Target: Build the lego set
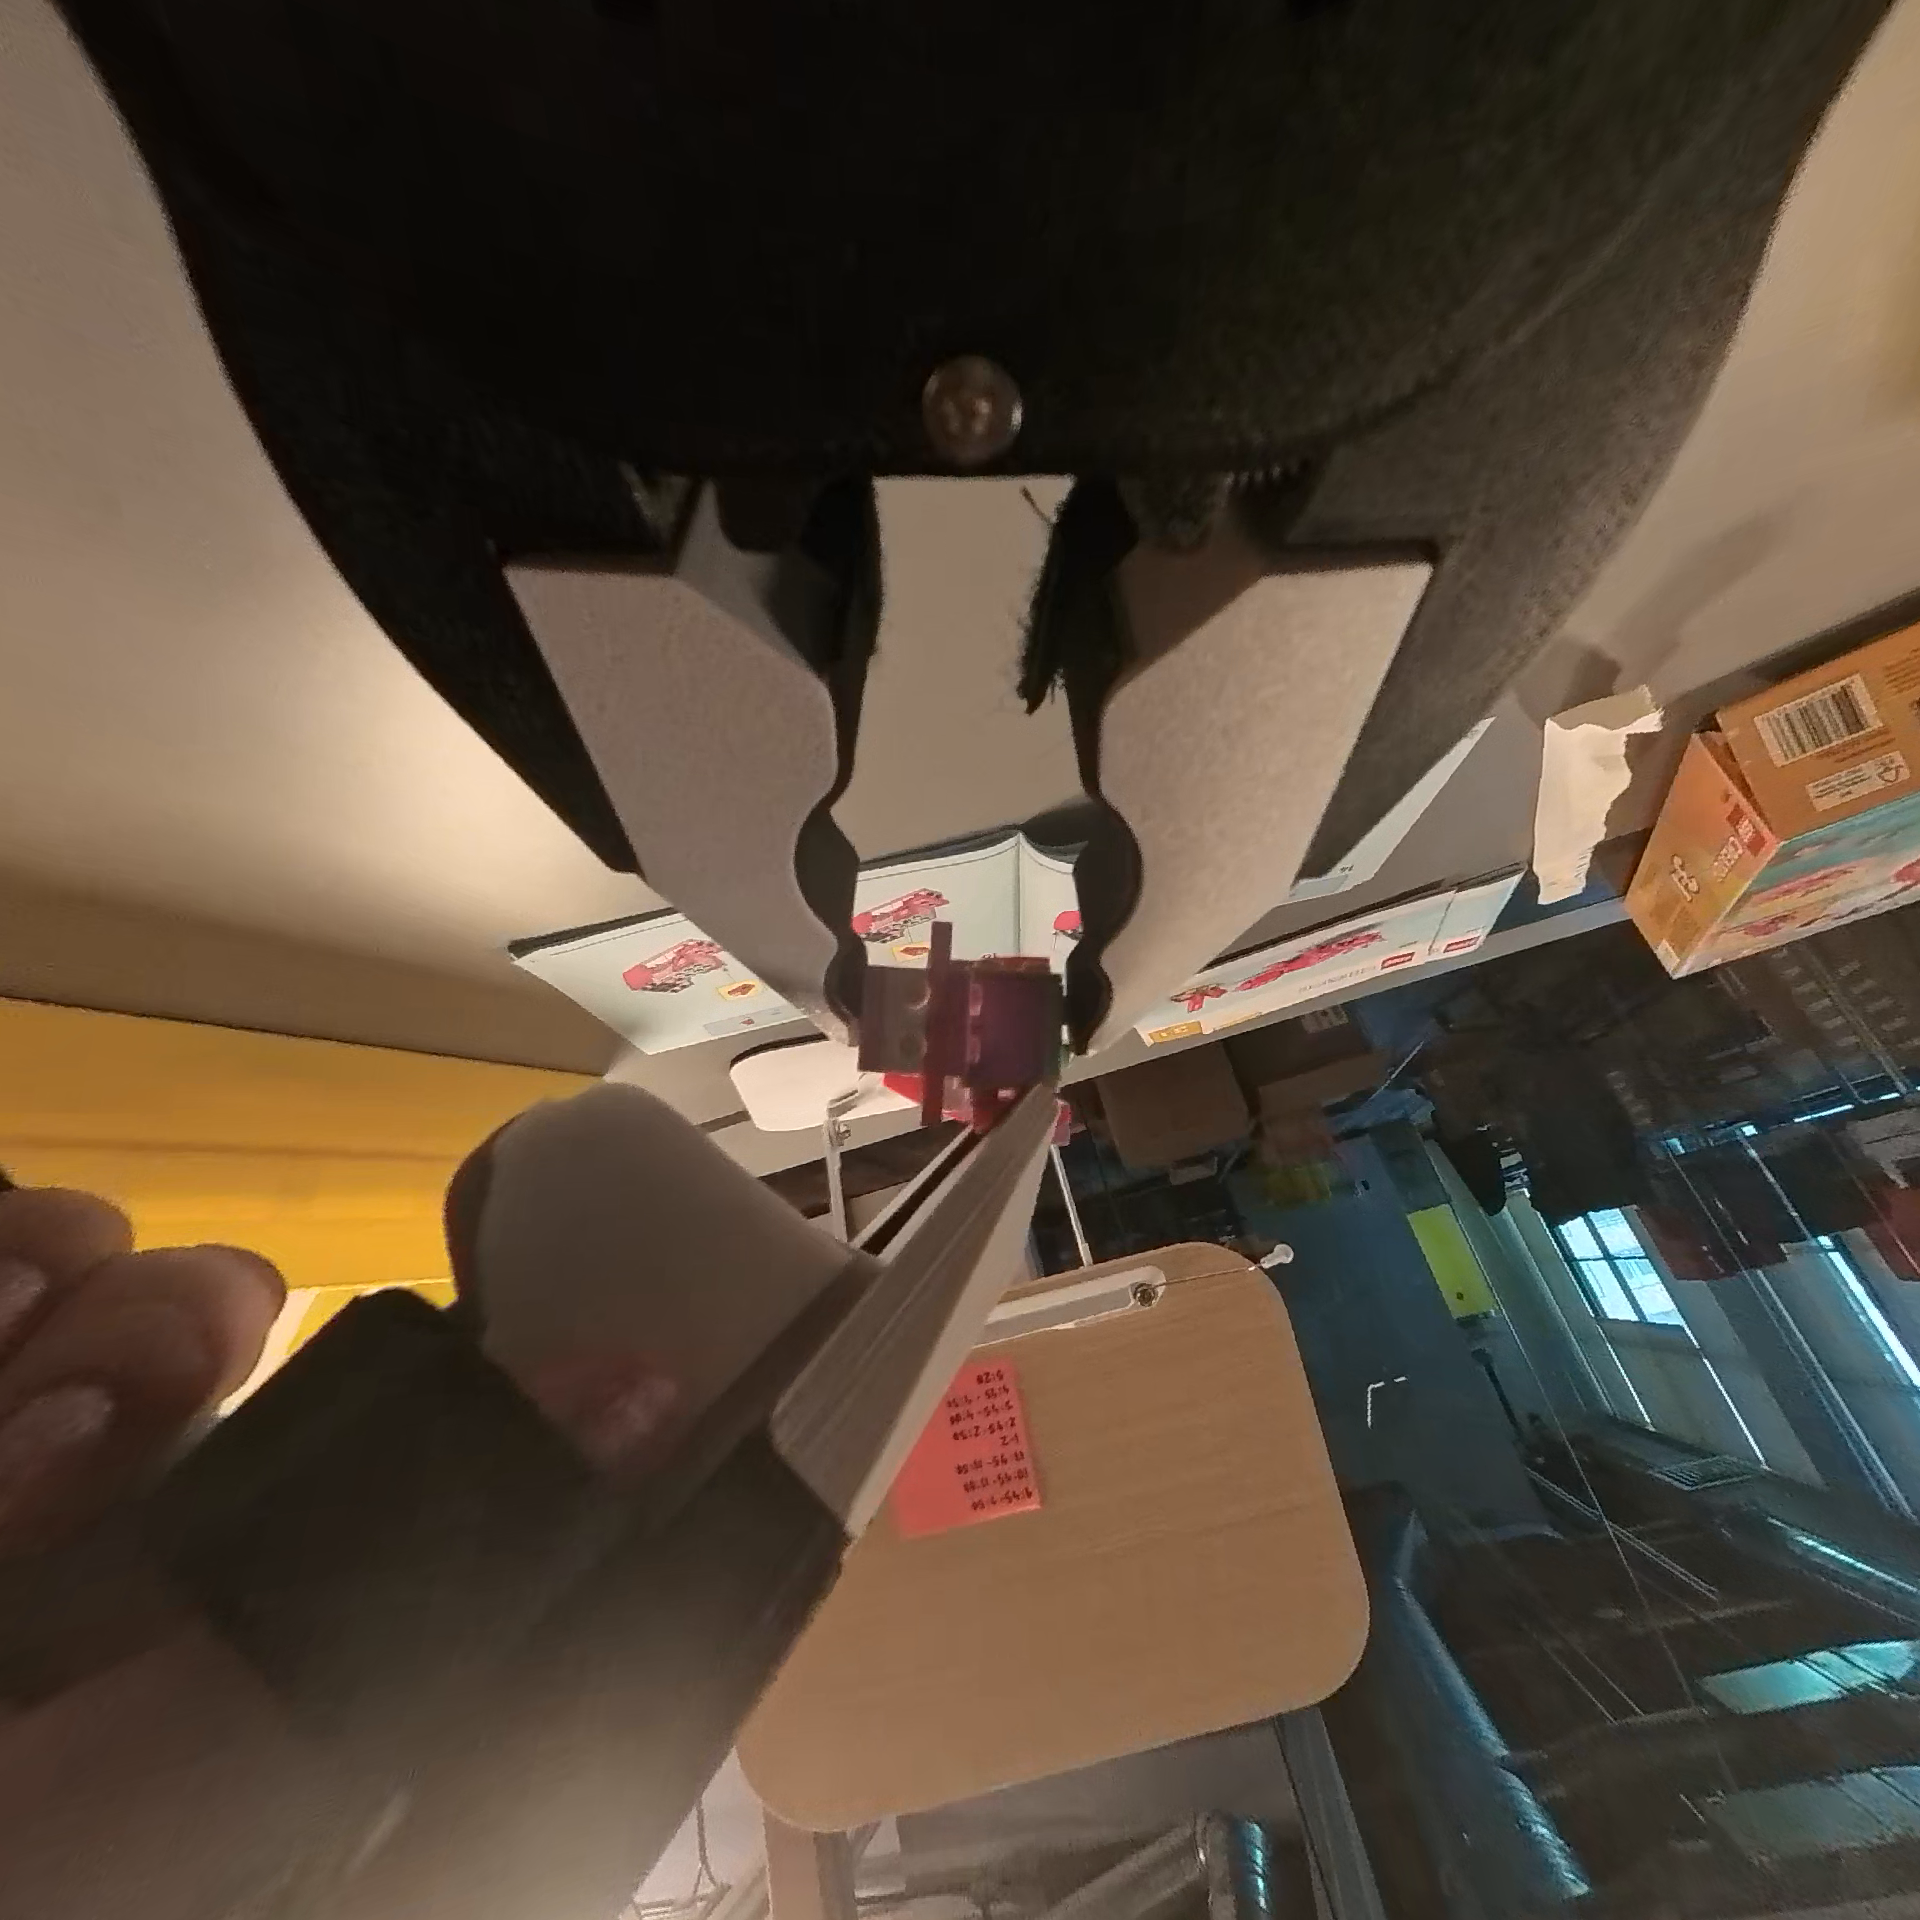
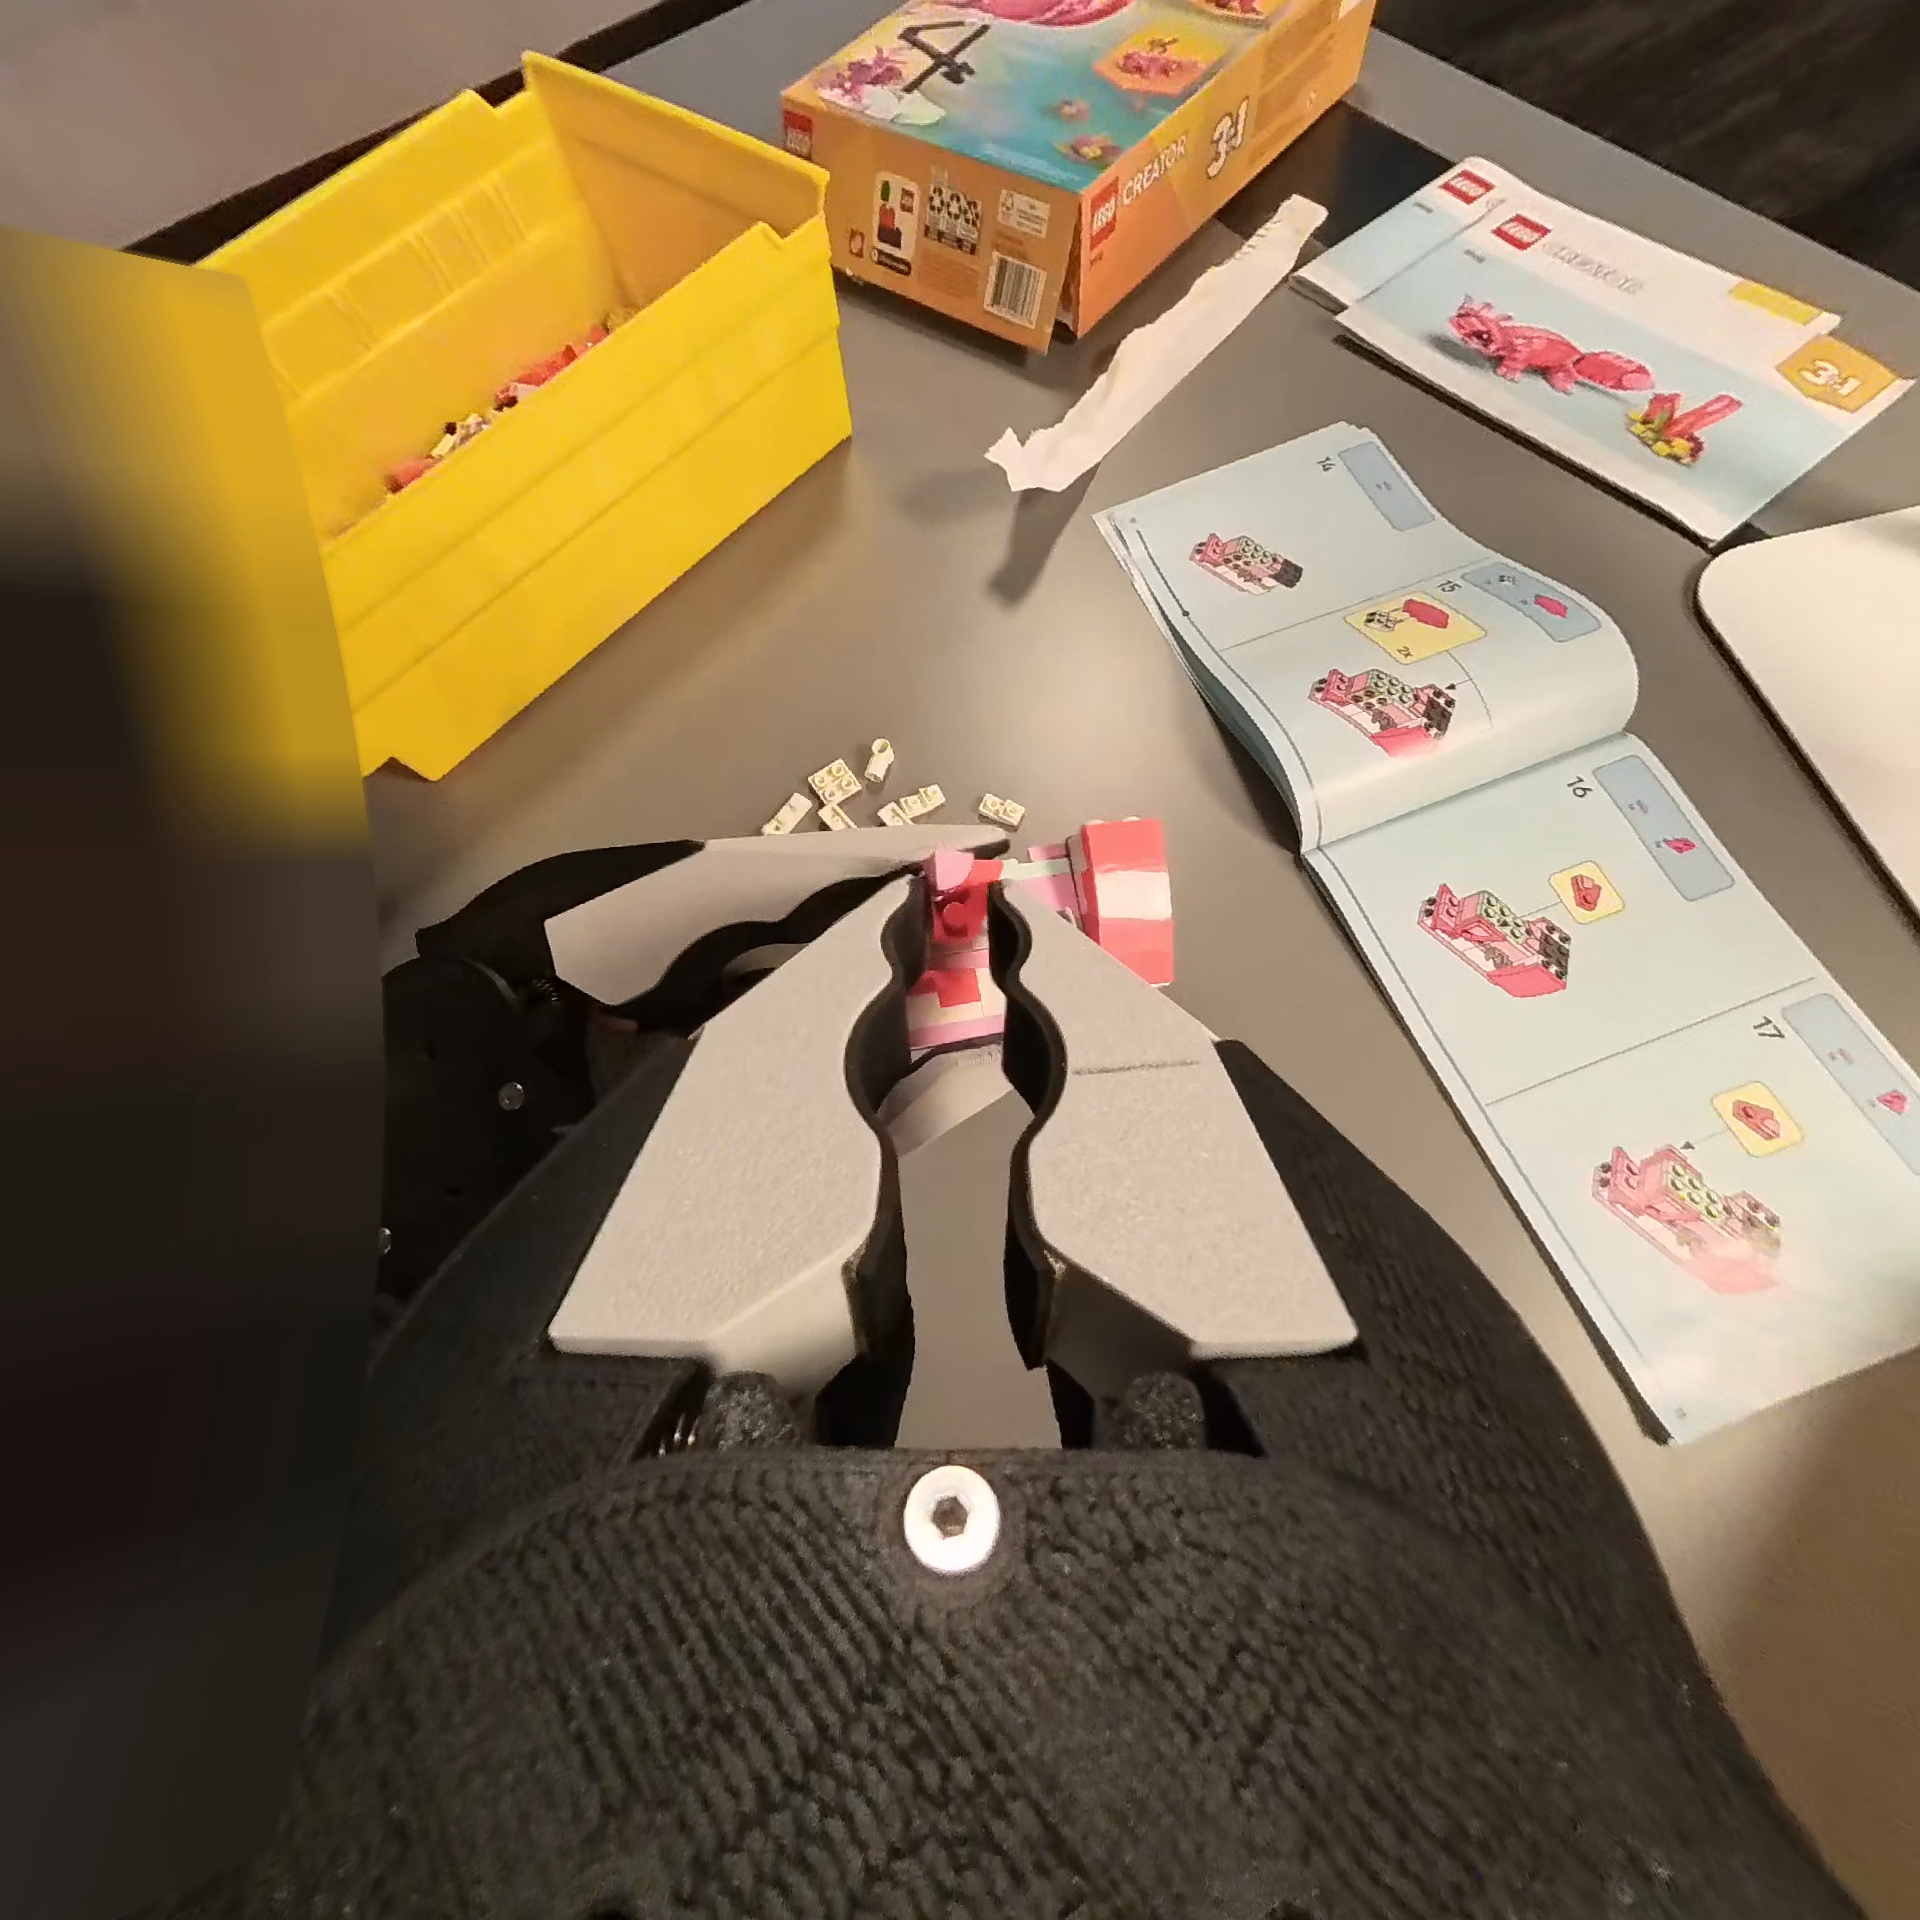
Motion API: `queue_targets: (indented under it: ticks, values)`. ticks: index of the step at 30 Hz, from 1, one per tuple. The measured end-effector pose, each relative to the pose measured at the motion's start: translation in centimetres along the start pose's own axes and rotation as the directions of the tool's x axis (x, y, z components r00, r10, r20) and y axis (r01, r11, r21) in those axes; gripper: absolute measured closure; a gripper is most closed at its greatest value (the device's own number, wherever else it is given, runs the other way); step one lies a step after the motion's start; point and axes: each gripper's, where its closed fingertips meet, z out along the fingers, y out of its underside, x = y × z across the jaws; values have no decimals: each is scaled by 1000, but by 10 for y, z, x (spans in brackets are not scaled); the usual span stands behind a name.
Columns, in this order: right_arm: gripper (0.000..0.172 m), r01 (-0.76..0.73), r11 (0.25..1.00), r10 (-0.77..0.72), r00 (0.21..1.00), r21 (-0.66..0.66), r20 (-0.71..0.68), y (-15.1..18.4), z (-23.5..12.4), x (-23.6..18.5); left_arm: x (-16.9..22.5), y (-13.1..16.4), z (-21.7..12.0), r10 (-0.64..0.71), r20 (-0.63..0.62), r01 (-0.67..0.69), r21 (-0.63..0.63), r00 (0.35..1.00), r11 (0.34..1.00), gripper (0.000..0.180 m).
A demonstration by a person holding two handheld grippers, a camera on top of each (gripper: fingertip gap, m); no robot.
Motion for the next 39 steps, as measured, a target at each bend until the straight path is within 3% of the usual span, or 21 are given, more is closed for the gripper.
queue_targets:
  ticks: [39]
  values:
    - [159, 52, 998, -52, 999, -30, -5, 6, -10, 2, 9, -4, -2, 19, -44, -17, 27, 999, 999, 143]
